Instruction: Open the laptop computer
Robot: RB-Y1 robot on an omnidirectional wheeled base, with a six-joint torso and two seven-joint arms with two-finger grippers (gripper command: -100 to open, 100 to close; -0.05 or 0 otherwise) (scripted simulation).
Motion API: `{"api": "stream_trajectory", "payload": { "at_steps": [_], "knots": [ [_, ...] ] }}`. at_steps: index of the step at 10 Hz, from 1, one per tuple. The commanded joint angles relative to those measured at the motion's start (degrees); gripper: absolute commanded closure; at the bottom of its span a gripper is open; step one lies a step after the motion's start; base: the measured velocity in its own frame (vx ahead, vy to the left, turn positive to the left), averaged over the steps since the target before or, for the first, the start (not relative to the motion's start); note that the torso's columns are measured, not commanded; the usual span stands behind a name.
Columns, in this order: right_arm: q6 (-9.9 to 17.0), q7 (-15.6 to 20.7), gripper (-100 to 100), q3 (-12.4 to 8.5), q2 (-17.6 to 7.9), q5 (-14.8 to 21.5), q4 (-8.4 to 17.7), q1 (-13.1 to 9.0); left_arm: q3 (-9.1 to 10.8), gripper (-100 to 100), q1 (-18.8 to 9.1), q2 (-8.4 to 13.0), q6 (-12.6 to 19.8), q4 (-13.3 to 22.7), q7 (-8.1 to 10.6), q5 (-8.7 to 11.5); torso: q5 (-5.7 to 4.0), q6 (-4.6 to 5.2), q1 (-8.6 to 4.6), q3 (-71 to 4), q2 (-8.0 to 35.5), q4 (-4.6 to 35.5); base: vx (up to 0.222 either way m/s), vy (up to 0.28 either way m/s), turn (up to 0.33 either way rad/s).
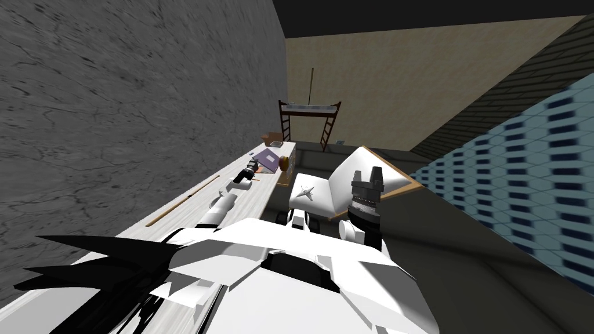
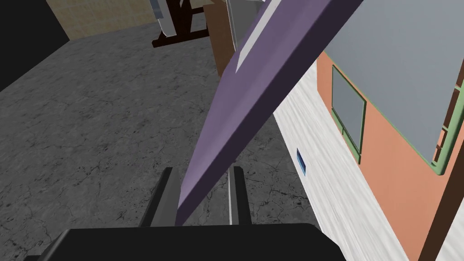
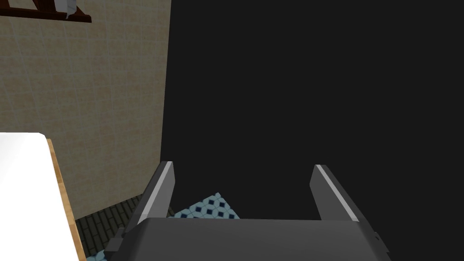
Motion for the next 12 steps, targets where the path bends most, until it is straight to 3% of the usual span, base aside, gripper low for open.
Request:
{"api": "stream_trajectory", "payload": {
  "at_steps": [1, 7, 8, 12],
  "knots": [
    [0.0, 0.0, 0, 0.0, 0.0, 0.0, 0.0, 0.0, 0.04, 100, -0.09, 0.03, -0.06, -0.06, 0.02, 0.02, 0.0, -0.01, 0.03, -0.01, -0.02, 0.0, 0.0, 0.0, 0.0],
    [0.0, 0.0, 0, 0.0, 0.0, 0.0, 0.0, 0.0, -0.34, 100, 0.15, 0.26, 0.18, -0.55, 0.69, 0.73, 0.01, 0.0, 0.0, 0.0, 0.01, -0.02, 0.002, 0.001, 0.005],
    [0.0, 0.0, 0, 0.0, 0.0, 0.0, 0.0, 0.0, -0.13, -100, 0.31, 1.45, 1.97, -2.1, 1.28, 1.35, 0.01, -0.01, 0.0, 0.0, 0.01, -0.01, 0.001, -0.006, 0.002],
    [0.0, 0.0, 0, 0.0, 0.0, 0.0, 0.0, 0.0, 0.55, -100, 0.62, 4.44, 6.38, -6.28, 2.78, 2.94, 0.06, 0.01, 0.06, -0.06, -0.1, -0.09, 0.0, -0.015, 0.003]
  ]
}}
